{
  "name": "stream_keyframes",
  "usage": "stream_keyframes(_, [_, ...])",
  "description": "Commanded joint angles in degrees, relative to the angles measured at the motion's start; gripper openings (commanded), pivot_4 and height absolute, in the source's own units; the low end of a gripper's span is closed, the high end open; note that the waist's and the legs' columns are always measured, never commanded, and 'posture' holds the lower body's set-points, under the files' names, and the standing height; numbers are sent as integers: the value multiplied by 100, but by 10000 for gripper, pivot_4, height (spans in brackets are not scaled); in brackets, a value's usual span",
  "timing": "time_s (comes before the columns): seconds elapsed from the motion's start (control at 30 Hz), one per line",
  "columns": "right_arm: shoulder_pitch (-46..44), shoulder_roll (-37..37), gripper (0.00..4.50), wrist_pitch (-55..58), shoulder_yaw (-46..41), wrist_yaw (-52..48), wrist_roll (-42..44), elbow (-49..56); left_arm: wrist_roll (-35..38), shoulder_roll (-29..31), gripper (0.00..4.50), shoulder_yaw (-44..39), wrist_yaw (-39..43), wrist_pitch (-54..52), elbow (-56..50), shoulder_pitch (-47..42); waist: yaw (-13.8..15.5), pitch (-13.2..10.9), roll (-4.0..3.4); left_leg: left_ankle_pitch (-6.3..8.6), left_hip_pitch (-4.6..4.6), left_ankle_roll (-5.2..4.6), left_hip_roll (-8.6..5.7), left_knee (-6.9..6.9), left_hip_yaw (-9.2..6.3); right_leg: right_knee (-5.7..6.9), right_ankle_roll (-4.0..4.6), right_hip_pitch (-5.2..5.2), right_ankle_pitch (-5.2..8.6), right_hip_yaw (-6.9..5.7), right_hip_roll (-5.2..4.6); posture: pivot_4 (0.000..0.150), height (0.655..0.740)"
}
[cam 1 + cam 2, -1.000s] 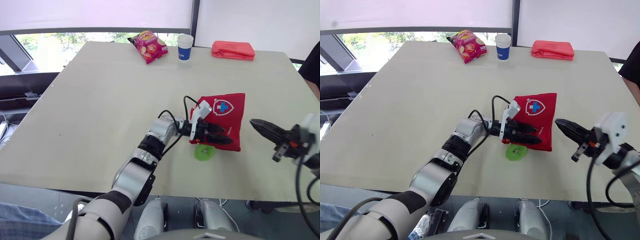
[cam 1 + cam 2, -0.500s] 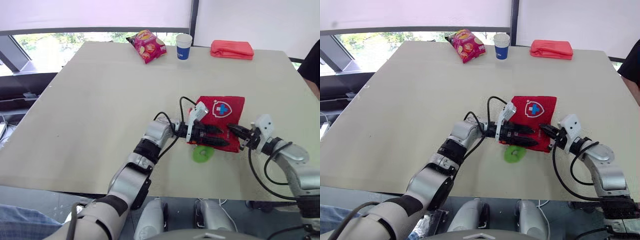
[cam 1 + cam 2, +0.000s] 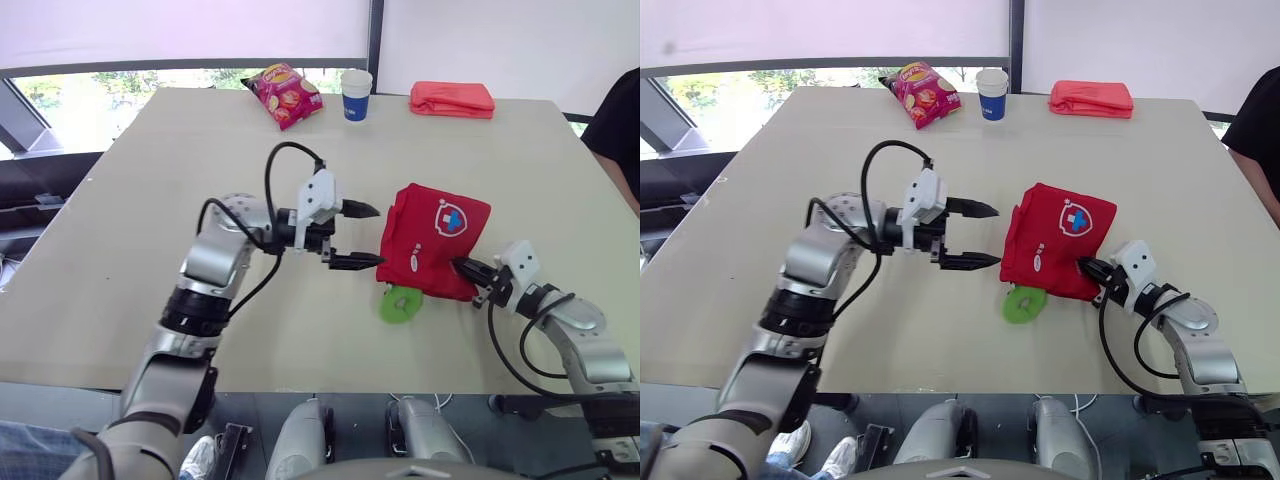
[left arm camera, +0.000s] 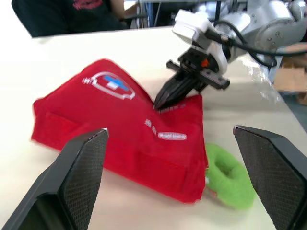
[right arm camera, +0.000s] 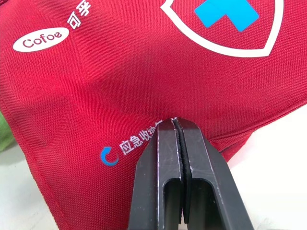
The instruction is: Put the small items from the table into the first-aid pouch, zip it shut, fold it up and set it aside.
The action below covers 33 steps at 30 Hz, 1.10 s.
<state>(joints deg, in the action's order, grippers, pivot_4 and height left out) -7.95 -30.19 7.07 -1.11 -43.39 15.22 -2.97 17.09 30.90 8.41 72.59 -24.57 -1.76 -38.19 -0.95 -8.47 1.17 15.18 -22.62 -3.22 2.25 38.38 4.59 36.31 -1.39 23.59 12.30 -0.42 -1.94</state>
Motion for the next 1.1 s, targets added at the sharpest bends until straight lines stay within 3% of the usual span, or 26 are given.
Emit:
stream_keyframes(0.03, [64, -5, 0, 131, 340, -164, -253, -289, 194, 289, 44736, -253, -60, -133, -463, 6, -8, 0, 4, 0, 1, 0, 1, 0, 2, 1, 0, 1, 0, 1, 1, 1500, 7400])
stream_keyframes(0.2, [25, -45, 0, 98, 213, -192, -239, -233, 360, 501, 44736, -395, -272, -288, -739, 108, -2, 5, 10, 0, 7, 0, 2, 0, 4, 5, -2, 0, 1, 2, 2, 1500, 7400])
stream_keyframes(0.37, [73, -187, 0, 330, -446, -157, 395, 748, 540, 783, 44736, -607, -382, -446, -1018, 253, 14, -5, 2, 0, 5, 0, 2, -2, 7, 9, -2, 4, 2, 5, 2, 1500, 7400])
stream_keyframes(0.53, [-461, -176, 0, 868, -953, 75, 1105, 1359, 699, 945, 44736, -712, -483, -549, -1223, 350, 14, -12, -6, 0, -4, 1, 0, -1, 15, 11, -3, 15, 1, 10, -1, 1500, 7400])
stream_keyframes(0.6, [-754, -104, 0, 946, -946, 170, 1115, 1234, 730, 953, 44736, -703, -510, -555, -1238, 344, 24, -12, -6, 0, -3, 1, -1, -1, 16, 11, -3, 15, 1, 10, -1, 1500, 7400])
stream_keyframes(0.83, [-1924, 207, 0, 752, -385, 478, 276, -828, 847, 977, 44736, -692, -522, -539, -1253, 208, 34, -13, -5, 0, -6, 1, -5, -2, 20, 10, 8, 17, -4, 11, 1, 1500, 7400])
stream_keyframes(0.97, [-2106, 342, 0, 664, -268, 349, 138, -1631, 899, 1030, 44736, -739, -595, -565, -1338, 182, 28, -14, -6, 0, -14, 0, -9, -2, 20, 9, 18, 20, -10, 12, -1, 1500, 7400])
stream_keyframes(1.1, [-1946, 374, 0, 804, 6, 86, -4, -1732, 961, 1072, 44736, -796, -700, -659, -1407, 159, 9, -13, -6, 0, -12, 0, -7, -3, 21, 8, 16, 19, -11, 14, 1, 1500, 7400])
